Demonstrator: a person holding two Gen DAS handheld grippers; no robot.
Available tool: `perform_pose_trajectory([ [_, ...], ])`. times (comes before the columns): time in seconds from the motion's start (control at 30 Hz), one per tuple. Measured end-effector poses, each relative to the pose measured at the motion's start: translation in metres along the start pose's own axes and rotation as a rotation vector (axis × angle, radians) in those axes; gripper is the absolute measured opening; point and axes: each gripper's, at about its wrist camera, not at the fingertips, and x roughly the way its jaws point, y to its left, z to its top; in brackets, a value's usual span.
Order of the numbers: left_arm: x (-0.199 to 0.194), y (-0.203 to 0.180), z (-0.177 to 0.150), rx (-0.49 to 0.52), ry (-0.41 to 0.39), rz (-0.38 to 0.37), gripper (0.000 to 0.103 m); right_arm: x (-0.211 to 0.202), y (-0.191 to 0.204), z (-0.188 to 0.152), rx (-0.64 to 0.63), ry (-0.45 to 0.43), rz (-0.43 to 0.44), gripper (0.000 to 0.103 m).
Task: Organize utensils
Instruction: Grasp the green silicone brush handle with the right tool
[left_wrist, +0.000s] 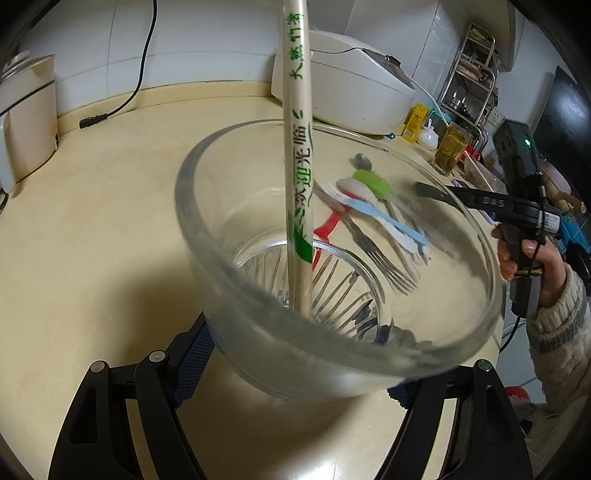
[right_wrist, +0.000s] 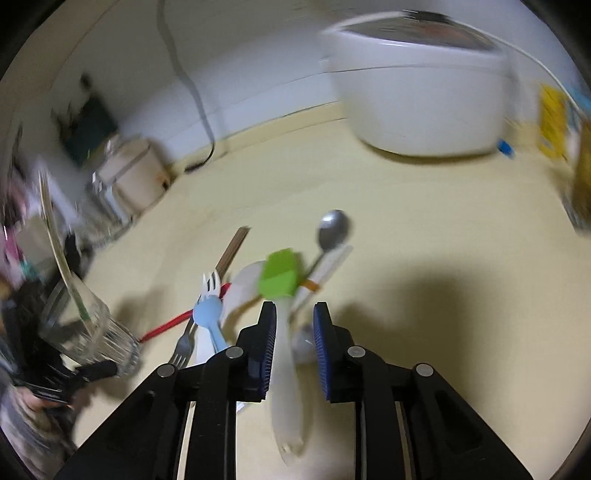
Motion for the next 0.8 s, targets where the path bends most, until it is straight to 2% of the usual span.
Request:
perform_pose_trajectory([
  [0.17,0.000,-0.001,0.000,0.001,0.001,0.000,0.082,0.031,0.032,0.010,-0.187,0.084,-0.101,0.031],
  [0.3,0.000,0.002,0.001,-0.008,-0.001,-0.011,0.082,0.044,0.044,0.018,-0.268,0.113,-0.152,0.035],
  [0.47,-0.001,0.003,0.001,-0.006,-0.003,-0.011,0.082,0.061,0.043,0.029,-0.267,0.152,-0.157,0.037],
  [0.57,-0.001,0.002,0.000,-0.006,-0.003,-0.010,0.082,0.061,0.040,0.034,-0.231,0.162,-0.114,0.037],
  [0.63,-0.001,0.003,0.000,-0.005,-0.004,-0.010,0.082,0.059,0.034,0.034,-0.189,0.154,-0.082,0.032],
  [0.8,-0.002,0.003,0.001,-0.006,-0.004,-0.014,0.082,0.041,0.025,0.031,-0.126,0.096,-0.037,0.031],
])
